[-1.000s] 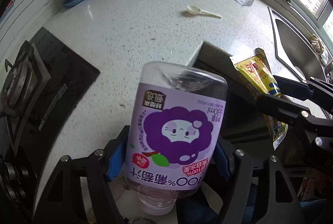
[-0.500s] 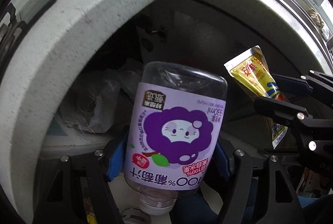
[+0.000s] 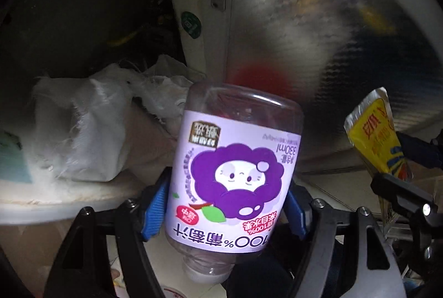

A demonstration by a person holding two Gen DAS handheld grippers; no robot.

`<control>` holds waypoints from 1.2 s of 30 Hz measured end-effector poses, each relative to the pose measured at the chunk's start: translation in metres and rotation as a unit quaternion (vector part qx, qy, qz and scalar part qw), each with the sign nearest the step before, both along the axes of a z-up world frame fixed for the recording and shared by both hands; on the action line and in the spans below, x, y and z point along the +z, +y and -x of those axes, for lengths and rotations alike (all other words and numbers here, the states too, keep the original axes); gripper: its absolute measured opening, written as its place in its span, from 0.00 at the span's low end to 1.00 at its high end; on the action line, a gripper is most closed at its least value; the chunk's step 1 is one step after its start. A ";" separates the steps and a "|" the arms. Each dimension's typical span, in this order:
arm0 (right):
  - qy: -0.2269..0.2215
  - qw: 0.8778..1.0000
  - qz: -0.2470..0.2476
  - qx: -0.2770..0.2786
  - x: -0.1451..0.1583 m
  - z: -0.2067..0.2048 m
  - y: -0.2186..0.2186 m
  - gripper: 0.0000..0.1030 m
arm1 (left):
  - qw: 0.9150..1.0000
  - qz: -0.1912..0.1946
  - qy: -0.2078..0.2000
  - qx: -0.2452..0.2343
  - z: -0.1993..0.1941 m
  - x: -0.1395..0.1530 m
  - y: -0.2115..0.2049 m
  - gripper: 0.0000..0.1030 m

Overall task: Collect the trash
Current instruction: 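Carry the bottle and packet down into the red bin and open both grippers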

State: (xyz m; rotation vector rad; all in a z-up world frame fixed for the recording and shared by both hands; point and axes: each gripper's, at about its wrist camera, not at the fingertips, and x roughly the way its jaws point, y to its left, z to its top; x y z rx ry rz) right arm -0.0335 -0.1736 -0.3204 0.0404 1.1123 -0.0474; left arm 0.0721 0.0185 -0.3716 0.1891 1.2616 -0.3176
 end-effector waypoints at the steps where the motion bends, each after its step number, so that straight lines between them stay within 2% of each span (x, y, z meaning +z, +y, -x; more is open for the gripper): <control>1: 0.001 1.000 0.001 0.000 -0.008 -0.001 -0.003 0.34 | 1.000 0.002 -0.003 0.002 -0.004 -0.007 -0.003 0.68; 5: 0.000 1.000 0.002 0.004 -0.033 -0.007 -0.009 0.35 | 1.000 0.001 -0.018 0.003 -0.012 -0.026 -0.011 0.69; 6: 0.000 1.000 0.004 0.005 -0.038 -0.009 -0.009 0.35 | 1.000 -0.005 -0.019 0.007 -0.014 -0.030 -0.011 0.75; 9: 0.005 1.000 0.001 0.002 -0.047 -0.013 -0.012 0.34 | 1.000 -0.011 -0.020 0.013 -0.015 -0.035 -0.015 0.80; 14: 0.018 1.000 -0.003 0.009 -0.048 -0.008 -0.006 0.35 | 0.999 -0.011 -0.009 0.030 -0.008 -0.034 -0.005 0.81; 21: 0.039 0.999 -0.002 0.032 -0.061 -0.034 0.002 0.36 | 0.998 -0.028 -0.003 0.055 0.006 -0.035 0.018 0.82; 31: 0.023 0.995 -0.001 0.098 -0.075 -0.064 0.015 0.38 | 0.994 -0.054 -0.001 0.092 0.017 -0.053 0.054 0.86; 33: 0.020 0.994 0.004 0.106 -0.076 -0.068 0.020 0.40 | 0.994 -0.056 -0.002 0.097 0.017 -0.056 0.060 0.88; 35: 0.023 0.993 0.011 0.111 -0.081 -0.072 0.024 0.47 | 0.993 -0.055 -0.004 0.103 0.017 -0.058 0.065 0.90; 36: 0.022 0.993 0.016 0.111 -0.082 -0.073 0.026 0.61 | 0.993 -0.051 -0.003 0.107 0.017 -0.057 0.068 0.90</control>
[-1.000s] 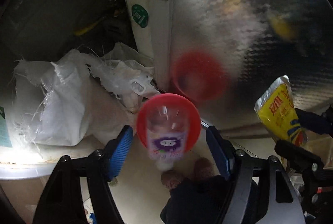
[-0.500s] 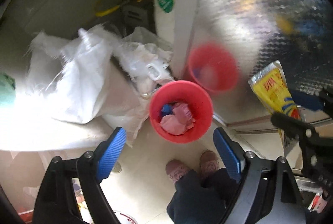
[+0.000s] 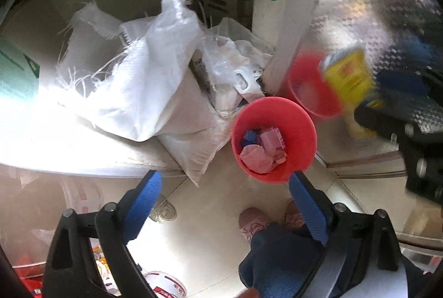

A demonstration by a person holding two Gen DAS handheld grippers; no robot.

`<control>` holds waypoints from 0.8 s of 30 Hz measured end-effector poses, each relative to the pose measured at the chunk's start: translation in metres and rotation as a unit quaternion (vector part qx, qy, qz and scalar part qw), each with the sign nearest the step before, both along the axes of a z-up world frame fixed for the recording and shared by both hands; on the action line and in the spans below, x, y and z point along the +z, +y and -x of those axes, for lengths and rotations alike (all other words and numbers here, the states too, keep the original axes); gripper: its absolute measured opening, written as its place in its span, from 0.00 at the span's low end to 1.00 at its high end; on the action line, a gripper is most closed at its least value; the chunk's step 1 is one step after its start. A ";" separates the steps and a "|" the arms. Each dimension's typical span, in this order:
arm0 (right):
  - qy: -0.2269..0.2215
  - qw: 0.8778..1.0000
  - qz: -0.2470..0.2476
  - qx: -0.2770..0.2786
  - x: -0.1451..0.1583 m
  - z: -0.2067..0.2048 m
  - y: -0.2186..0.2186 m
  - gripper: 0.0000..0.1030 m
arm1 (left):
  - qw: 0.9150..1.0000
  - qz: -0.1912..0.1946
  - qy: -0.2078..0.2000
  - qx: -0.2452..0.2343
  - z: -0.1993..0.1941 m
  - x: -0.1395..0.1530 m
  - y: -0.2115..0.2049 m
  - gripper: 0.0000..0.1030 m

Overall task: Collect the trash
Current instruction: 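Carry the bottle and packet down into the red bin and open both grippers, then raise both tools back up to the counter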

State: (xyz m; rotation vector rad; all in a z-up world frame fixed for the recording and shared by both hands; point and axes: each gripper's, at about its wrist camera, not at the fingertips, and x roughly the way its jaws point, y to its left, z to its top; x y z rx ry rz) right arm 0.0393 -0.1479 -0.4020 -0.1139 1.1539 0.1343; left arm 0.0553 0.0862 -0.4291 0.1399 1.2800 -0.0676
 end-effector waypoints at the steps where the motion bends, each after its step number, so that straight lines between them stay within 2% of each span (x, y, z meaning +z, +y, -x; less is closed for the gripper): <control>1: -0.003 1.000 0.002 0.002 0.001 0.001 0.000 0.72 | 1.000 0.002 0.000 0.004 0.001 0.001 0.002 0.90; 2: -0.006 1.000 0.006 0.002 0.002 0.002 0.002 0.75 | 1.000 0.002 0.001 0.006 0.002 0.002 0.003 0.90; 5: 0.005 1.000 0.008 0.005 0.006 0.006 0.003 0.76 | 1.000 0.004 -0.002 0.008 0.007 0.012 0.005 0.90; 9: 0.013 1.000 0.008 0.001 0.027 0.015 0.004 0.76 | 1.000 0.007 -0.005 0.006 0.019 0.044 0.006 0.90; 13: 0.018 1.000 0.009 -0.004 0.061 0.024 0.012 0.76 | 1.000 0.019 -0.006 0.007 0.029 0.086 0.009 0.90; 16: 0.015 1.000 0.002 -0.002 0.093 0.031 0.019 0.76 | 1.000 0.013 -0.013 0.000 0.034 0.121 0.007 0.90; 24: -0.008 1.000 -0.004 -0.028 0.178 0.034 0.024 0.81 | 0.999 0.018 -0.038 -0.020 0.030 0.208 0.008 0.90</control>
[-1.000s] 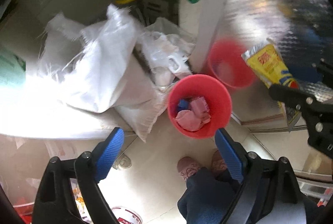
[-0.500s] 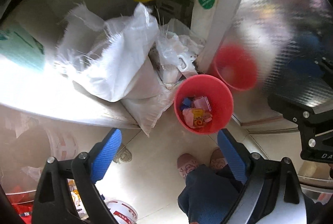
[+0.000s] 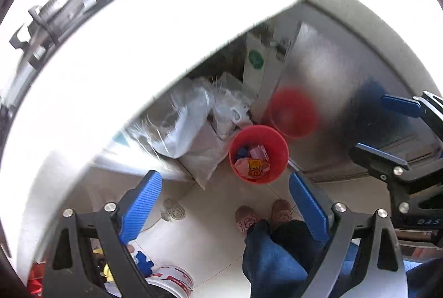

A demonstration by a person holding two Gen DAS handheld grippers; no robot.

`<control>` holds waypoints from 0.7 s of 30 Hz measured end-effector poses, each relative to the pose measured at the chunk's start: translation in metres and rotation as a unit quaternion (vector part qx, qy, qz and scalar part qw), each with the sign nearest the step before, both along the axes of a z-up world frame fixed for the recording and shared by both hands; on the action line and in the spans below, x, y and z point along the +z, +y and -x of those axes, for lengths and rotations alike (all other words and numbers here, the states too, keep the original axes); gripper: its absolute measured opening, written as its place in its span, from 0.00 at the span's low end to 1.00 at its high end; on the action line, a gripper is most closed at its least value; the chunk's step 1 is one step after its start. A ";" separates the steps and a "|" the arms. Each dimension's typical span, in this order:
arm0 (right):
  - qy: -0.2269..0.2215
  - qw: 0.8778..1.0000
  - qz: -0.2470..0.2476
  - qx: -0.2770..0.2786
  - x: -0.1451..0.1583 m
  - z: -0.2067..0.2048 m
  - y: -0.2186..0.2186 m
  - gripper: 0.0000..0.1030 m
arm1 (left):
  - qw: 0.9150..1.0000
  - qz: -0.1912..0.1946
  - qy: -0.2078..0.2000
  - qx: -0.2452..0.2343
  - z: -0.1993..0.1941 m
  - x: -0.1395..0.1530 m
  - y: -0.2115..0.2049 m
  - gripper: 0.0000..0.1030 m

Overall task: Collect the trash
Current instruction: 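Raise both tools back up to the counter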

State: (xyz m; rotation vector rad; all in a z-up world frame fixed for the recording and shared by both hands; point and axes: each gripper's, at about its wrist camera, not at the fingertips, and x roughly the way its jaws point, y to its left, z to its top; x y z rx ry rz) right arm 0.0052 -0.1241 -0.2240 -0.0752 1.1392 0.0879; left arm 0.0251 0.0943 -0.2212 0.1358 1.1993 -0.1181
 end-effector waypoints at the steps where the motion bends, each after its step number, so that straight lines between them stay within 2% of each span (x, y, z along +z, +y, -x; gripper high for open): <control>1: -0.005 1.000 0.002 -0.003 0.012 -0.001 0.001 0.81 | 1.000 0.001 -0.003 -0.004 -0.002 0.009 -0.001 0.90; 5: -0.026 0.999 0.010 -0.020 0.050 -0.007 0.001 0.84 | 0.999 -0.002 -0.024 -0.022 -0.013 0.049 -0.001 0.90; 10: -0.044 0.998 0.018 -0.046 0.085 -0.013 -0.001 0.84 | 0.997 0.001 -0.051 -0.052 -0.030 0.088 -0.001 0.90; 16: -0.072 0.994 0.033 -0.077 0.109 -0.018 -0.007 0.88 | 0.995 0.004 -0.068 -0.072 -0.052 0.115 -0.003 0.90; 21: -0.087 0.991 0.042 -0.087 0.126 -0.022 -0.015 0.89 | 0.994 0.024 -0.084 -0.070 -0.072 0.137 -0.009 0.90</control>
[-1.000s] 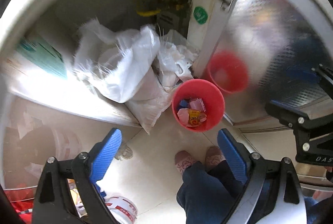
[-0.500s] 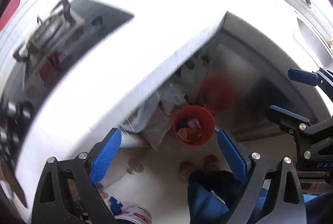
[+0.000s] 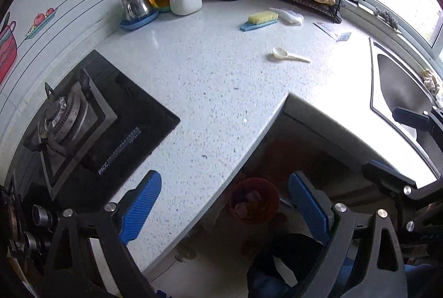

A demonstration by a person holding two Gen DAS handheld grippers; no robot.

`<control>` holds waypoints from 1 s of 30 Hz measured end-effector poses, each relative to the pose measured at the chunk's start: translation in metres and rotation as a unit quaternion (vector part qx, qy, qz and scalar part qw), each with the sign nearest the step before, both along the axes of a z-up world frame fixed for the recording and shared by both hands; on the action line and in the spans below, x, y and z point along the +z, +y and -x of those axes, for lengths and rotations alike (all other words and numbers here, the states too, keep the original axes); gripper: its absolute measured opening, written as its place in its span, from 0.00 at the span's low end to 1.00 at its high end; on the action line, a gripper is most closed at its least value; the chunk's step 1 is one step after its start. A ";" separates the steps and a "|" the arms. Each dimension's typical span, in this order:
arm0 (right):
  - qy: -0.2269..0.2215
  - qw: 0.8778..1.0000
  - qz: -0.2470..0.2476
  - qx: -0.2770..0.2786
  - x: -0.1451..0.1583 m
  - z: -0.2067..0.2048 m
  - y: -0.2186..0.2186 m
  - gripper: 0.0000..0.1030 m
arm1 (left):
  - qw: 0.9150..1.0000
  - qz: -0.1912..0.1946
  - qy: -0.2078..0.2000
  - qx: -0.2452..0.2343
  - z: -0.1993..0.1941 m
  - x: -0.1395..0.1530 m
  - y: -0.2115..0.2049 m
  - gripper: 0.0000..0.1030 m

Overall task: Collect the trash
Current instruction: 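Raise both tools back up to the counter, then grasp the white measuring spoon with the right gripper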

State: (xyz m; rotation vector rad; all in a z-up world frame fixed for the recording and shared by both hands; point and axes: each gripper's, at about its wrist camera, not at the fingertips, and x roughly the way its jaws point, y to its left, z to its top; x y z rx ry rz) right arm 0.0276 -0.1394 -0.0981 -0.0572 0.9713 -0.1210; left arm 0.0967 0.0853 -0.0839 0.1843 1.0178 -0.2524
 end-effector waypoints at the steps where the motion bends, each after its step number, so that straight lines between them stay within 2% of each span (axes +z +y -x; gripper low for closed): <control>1: -0.004 1.000 0.000 -0.002 0.003 -0.002 -0.002 0.89 | 1.000 0.002 -0.001 -0.002 -0.007 0.003 -0.005 0.90; 7: -0.022 1.000 0.010 -0.010 0.013 -0.022 -0.023 0.95 | 1.000 0.001 -0.014 -0.025 -0.039 0.017 -0.029 0.90; 12: -0.028 1.000 0.009 -0.004 0.018 -0.042 -0.045 0.99 | 1.000 -0.002 -0.014 -0.028 -0.072 0.017 -0.047 0.90; 23: 0.020 0.998 -0.010 0.052 -0.005 -0.109 -0.098 0.99 | 1.000 -0.007 0.018 -0.018 -0.142 -0.006 -0.083 0.90; 30: 0.048 0.994 -0.028 0.095 -0.020 -0.145 -0.124 0.99 | 0.999 0.002 0.043 0.022 -0.165 -0.019 -0.085 0.90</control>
